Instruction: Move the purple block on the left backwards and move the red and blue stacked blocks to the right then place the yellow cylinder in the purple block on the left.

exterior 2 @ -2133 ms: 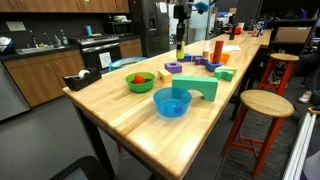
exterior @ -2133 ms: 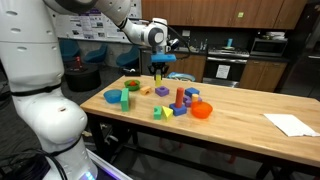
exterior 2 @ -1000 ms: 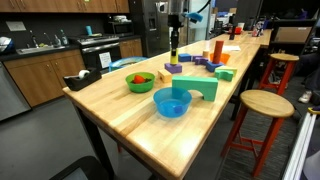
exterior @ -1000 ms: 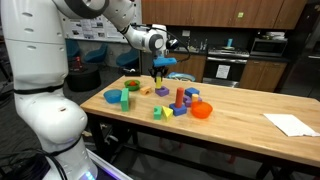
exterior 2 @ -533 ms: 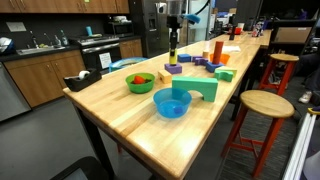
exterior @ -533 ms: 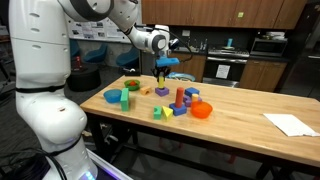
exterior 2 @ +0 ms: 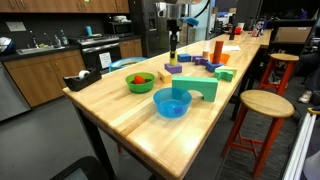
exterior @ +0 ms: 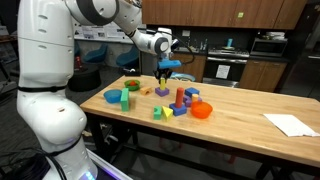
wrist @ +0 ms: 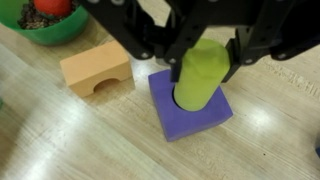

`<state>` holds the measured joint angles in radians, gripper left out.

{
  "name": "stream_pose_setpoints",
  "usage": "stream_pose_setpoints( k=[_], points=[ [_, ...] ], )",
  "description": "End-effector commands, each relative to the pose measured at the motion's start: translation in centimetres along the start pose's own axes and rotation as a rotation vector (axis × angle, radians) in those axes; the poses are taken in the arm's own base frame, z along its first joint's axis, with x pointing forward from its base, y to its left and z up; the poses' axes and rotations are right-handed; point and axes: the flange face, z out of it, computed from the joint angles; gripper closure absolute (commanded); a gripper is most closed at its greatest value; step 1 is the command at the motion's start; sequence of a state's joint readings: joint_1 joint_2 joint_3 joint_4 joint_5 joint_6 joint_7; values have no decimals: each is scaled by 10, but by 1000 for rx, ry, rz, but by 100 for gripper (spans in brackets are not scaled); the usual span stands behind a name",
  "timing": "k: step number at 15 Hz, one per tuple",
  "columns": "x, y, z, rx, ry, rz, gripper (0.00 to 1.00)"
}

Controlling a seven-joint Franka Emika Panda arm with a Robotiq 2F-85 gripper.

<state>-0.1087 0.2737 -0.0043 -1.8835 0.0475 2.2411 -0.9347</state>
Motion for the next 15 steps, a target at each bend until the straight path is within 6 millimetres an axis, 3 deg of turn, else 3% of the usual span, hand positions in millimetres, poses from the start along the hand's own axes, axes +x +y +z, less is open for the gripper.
stream_pose_setpoints(
  k=[1, 10, 15],
  points=[
    [0, 4, 2, 20, 0, -13, 84],
    [-2, 2, 17, 29, -27, -6, 84],
    [-1, 13, 26, -8, -39, 68, 84]
  ],
)
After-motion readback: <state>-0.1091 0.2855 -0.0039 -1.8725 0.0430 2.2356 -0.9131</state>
